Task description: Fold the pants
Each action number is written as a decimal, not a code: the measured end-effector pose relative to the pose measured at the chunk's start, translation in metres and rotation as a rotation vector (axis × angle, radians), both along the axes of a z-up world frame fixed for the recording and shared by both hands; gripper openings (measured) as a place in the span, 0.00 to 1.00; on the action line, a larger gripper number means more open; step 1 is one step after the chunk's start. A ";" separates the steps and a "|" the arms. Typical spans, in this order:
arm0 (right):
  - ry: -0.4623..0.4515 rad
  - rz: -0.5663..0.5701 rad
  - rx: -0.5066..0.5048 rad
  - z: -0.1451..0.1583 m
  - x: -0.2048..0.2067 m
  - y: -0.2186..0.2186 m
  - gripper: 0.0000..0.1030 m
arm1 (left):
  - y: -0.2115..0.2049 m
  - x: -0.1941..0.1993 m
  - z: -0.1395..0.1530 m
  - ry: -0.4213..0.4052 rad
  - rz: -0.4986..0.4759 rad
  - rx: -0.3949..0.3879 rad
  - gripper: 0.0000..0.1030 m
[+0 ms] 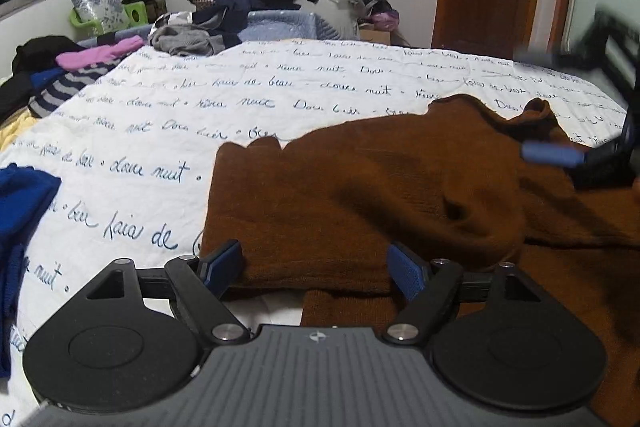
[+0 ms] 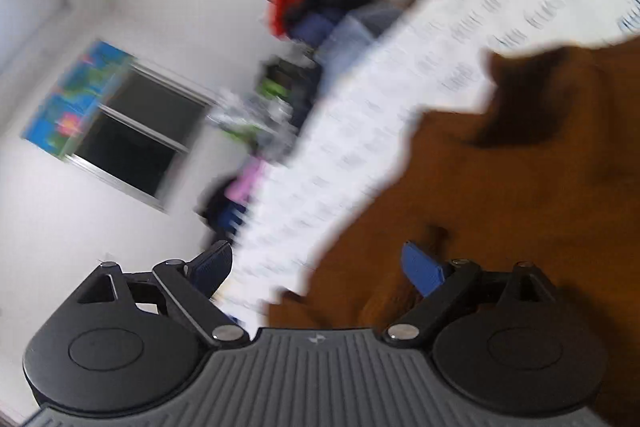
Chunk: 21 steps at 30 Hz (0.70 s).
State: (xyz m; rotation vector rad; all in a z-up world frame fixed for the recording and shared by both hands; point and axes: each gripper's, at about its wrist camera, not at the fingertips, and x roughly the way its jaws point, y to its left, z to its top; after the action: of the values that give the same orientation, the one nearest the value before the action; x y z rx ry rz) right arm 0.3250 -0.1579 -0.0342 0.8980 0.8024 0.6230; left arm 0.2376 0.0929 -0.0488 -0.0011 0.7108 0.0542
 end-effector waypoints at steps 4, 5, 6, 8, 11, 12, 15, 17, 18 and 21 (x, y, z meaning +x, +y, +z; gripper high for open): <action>0.056 0.010 0.006 -0.022 -0.012 -0.002 0.89 | 0.000 -0.002 -0.007 0.020 -0.001 -0.001 0.78; 0.042 0.008 -0.008 -0.023 -0.017 -0.002 0.89 | -0.001 -0.004 -0.006 0.012 -0.006 0.006 0.78; 0.034 0.006 -0.019 -0.023 -0.020 -0.002 0.89 | -0.003 -0.006 -0.006 0.003 -0.011 0.020 0.78; 0.047 0.014 -0.012 -0.026 -0.019 -0.002 0.89 | -0.007 -0.008 -0.006 -0.008 -0.017 0.051 0.81; 0.068 0.059 0.004 -0.027 -0.009 0.008 0.90 | -0.009 -0.008 -0.006 -0.012 -0.017 0.050 0.83; 0.062 0.077 0.016 -0.026 -0.004 0.012 0.90 | -0.010 -0.009 -0.006 -0.012 -0.016 0.043 0.83; 0.053 0.026 0.038 -0.024 0.006 0.013 0.89 | -0.012 -0.010 -0.005 -0.010 -0.019 0.045 0.84; 0.034 -0.033 0.040 -0.022 0.012 0.007 0.80 | -0.014 -0.012 -0.004 -0.014 -0.024 0.058 0.84; 0.033 -0.054 0.033 -0.022 0.014 0.005 0.62 | -0.014 -0.013 -0.003 -0.018 -0.025 0.065 0.84; 0.065 -0.086 -0.017 -0.028 0.018 0.002 0.22 | -0.016 -0.015 -0.001 -0.031 -0.024 0.079 0.85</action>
State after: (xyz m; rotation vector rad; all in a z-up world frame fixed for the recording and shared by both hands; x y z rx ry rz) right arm 0.3427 -0.1561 -0.0618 0.9363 0.8220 0.5132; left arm 0.2230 0.0772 -0.0498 0.0822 0.6772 0.0595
